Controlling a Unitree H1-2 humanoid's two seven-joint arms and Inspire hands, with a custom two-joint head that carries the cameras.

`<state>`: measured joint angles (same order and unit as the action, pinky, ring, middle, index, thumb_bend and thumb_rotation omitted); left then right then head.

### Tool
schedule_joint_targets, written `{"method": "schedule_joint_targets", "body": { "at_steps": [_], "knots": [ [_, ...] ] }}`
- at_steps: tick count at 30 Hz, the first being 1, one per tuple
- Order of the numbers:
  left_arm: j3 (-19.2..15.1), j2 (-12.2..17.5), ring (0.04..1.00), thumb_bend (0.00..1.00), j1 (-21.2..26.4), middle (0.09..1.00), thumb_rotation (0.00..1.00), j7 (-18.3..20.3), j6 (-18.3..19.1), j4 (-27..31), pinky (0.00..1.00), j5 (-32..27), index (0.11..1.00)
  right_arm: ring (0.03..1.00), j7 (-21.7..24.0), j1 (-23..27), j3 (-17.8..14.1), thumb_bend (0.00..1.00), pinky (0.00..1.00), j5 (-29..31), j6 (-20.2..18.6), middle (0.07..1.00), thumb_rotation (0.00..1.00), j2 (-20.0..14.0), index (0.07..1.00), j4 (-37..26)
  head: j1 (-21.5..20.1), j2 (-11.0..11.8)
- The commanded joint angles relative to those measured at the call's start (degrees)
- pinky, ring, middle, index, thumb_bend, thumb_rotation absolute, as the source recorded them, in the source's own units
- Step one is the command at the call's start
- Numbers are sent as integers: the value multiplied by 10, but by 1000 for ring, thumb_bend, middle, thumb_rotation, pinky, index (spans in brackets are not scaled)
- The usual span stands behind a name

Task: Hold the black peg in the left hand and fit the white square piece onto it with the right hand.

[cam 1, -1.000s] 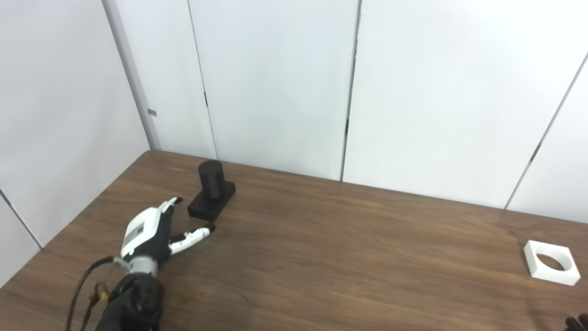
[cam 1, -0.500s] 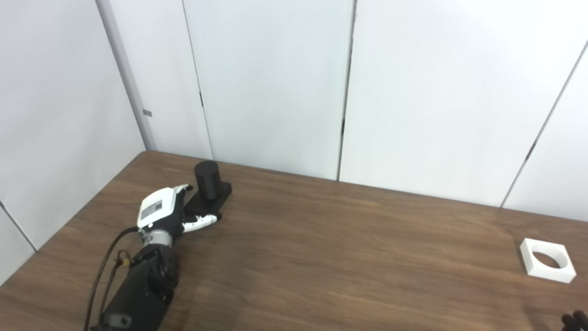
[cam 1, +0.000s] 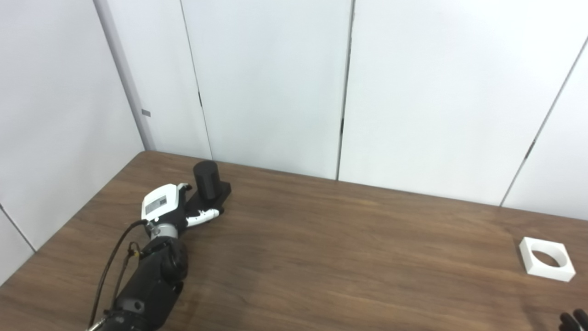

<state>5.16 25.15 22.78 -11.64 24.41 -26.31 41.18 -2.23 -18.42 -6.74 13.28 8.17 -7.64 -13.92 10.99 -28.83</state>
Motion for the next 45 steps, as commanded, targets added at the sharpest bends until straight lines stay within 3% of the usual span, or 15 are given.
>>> {"method": "schedule_joint_targets", "body": {
  "at_steps": [1, 8, 14, 24, 30, 36, 37, 38, 40, 45],
  "knots": [
    [2, 20, 872, 918, 28, 869, 641, -22, 5, 6, 808, 14, 832, 961, 3, -5, 5, 762, 974, 9, 9, 925, 941, 33, 932, 2, 0, -1],
    [19, 25, 857, 921, 29, 854, 671, -23, 24, 1, 802, 34, 816, 968, -1, -5, 5, 780, 997, 9, 3, 931, 932, 33, 935, -2, 2, -3],
    [15, 21, 862, 914, 29, 855, 688, -12, 25, -2, 810, 55, 816, 978, -1, -6, 6, 782, 1000, 7, 2, 945, 945, 32, 948, -3, 2, -3],
    [27, 31, 859, 877, 30, 831, 619, 16, 25, -6, 792, 79, 730, 963, -2, -5, 6, 783, 1000, 8, 0, 931, 935, 33, 941, -5, 0, -6],
    [33, 34, 819, 794, 28, 804, 525, -4, 22, -6, 736, 76, 708, 950, -3, -6, 6, 774, 1000, 5, -1, 932, 942, 32, 940, -3, 0, -6],
    [27, 33, 795, 721, 28, 778, 416, -21, 6, -8, 725, 56, 612, 955, -3, -6, 6, 775, 1000, 3, -4, 936, 948, 31, 939, -5, 0, -6],
    [25, 32, 781, 706, 27, 763, 363, -27, 0, -9, 713, 51, 572, 959, -3, -6, 6, 769, 1000, 4, -2, 938, 946, 32, 942, -4, 0, -6],
    [23, 32, 774, 611, 27, 754, 228, -32, -5, -9, 707, 47, 531, 960, -3, -6, 5, 764, 1000, 5, -1, 938, 947, 32, 942, -3, 0, -6],
    [20, 31, 755, 533, 25, 726, 108, -53, -24, -13, 693, 38, 494, 965, -2, -5, 6, 766, 1000, 4, -2, 935, 949, 31, 939, -2, -2, -8],
    [20, 32, 742, 514, 24, 705, 61, -76, -49, -22, 678, 28, 481, 971, 0, -4, 6, 775, 1000, 6, -1, 938, 951, 29, 941, -1, -2, -8]
  ]
}}
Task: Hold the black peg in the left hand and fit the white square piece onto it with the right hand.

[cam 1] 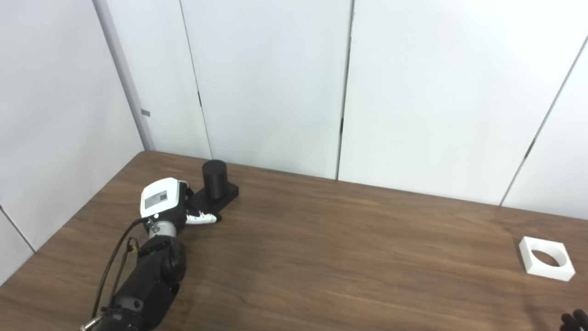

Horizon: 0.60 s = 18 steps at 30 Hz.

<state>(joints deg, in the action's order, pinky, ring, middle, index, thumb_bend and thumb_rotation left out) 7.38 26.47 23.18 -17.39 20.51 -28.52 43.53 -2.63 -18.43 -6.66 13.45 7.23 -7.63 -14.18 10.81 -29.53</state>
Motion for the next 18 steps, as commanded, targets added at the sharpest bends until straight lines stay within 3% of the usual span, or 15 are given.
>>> {"method": "schedule_joint_targets", "body": {
  "at_steps": [1, 11, 18],
  "knots": [
    [-1, 19, 741, 514, 20, 704, 59, -21, -10, -1, 677, 5, 481, 972, 4, -4, 5, 764, 1000, 3, 9, 940, 957, 28, 944, 3, 0, -1],
    [-1, 17, 716, 516, 17, 694, 53, -33, -22, -4, 632, -8, 483, 964, 4, -6, 6, 753, 1000, 3, 8, 922, 956, 30, 933, -2, -5, -4],
    [-20, 6, 730, 513, -1, 717, 54, 12, -11, 63, 619, -51, 486, 973, 4, -9, 9, 739, 1000, 4, -6, 912, 965, 28, 922, -11, -12, -9]
  ]
}}
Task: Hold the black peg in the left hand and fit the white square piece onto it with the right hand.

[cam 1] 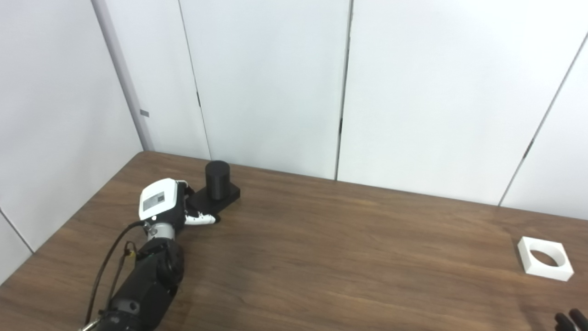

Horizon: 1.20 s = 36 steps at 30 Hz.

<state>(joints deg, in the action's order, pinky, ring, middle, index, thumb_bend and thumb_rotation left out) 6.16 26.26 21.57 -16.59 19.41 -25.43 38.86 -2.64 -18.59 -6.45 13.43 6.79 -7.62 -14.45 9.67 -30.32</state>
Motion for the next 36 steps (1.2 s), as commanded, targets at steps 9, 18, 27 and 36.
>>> {"method": "schedule_joint_targets", "body": {
  "at_steps": [9, 18, 27, 36],
  "knots": [
    [2, 3, 736, 508, -6, 736, 60, 74, 36, 155, 601, -6, 489, 998, 1, -11, 10, 713, 1000, 2, -6, 936, 973, 31, 929, -14, -17, -7],
    [25, -21, 755, 504, -54, 764, 59, 164, 62, 351, 589, 5, 490, 1000, -4, -12, 16, 667, 1000, -2, -12, 959, 999, 39, 967, -22, -39, -16],
    [46, -47, 796, 503, -107, 778, 60, 211, 50, 455, 674, 14, 488, 1000, -26, -16, 32, 574, 1000, -20, -27, 959, 1000, 49, 980, -42, -60, -24],
    [47, -75, 781, 500, -148, 767, 56, 218, -4, 479, 677, -17, 489, 1000, -37, -22, 40, 521, 1000, -21, -36, 964, 1000, 50, 988, -56, -68, -31]
  ]
}}
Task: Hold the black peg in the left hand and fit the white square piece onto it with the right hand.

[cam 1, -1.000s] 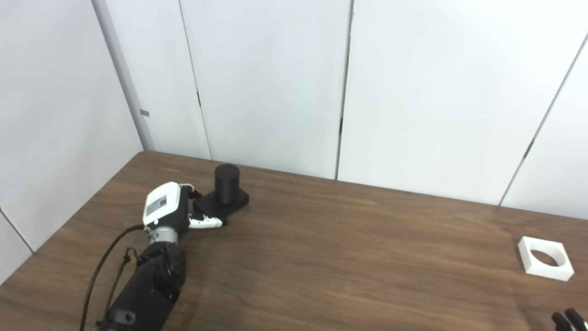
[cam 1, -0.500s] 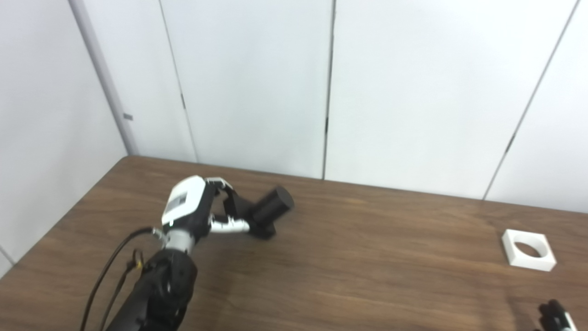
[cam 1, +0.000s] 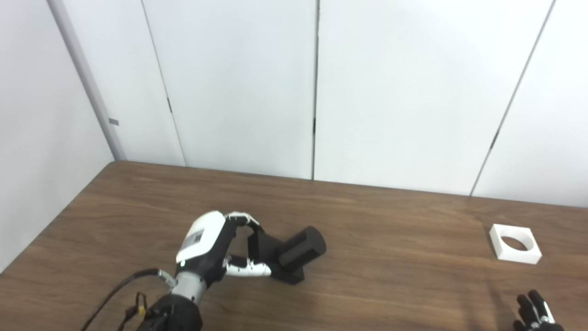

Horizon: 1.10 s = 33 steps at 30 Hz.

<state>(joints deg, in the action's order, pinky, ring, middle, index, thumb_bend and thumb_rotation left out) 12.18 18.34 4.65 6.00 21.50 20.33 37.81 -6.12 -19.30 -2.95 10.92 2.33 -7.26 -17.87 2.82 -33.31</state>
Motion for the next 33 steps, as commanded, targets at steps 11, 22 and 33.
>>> {"method": "schedule_joint_targets", "body": {
  "at_steps": [11, 22, 33],
  "knots": [
    [-22, -73, 788, 499, -53, 745, 55, 2, -90, 54, 736, -124, 489, 1000, -4, -13, 14, 511, 1000, 0, 7, 959, 1000, 48, 986, -29, -33, -31],
    [11, -119, 826, 493, -125, 779, 60, 34, -105, 62, 809, -207, 490, 1000, -17, -10, 28, 510, 1000, -6, -15, 955, 1000, 52, 979, -51, -81, -93],
    [30, -104, 840, 494, -162, 788, 57, 34, -157, 6, 820, -213, 490, 1000, -41, 3, 39, 531, 1000, -12, -56, 939, 1000, 58, 965, -75, -100, -124]
  ]
}}
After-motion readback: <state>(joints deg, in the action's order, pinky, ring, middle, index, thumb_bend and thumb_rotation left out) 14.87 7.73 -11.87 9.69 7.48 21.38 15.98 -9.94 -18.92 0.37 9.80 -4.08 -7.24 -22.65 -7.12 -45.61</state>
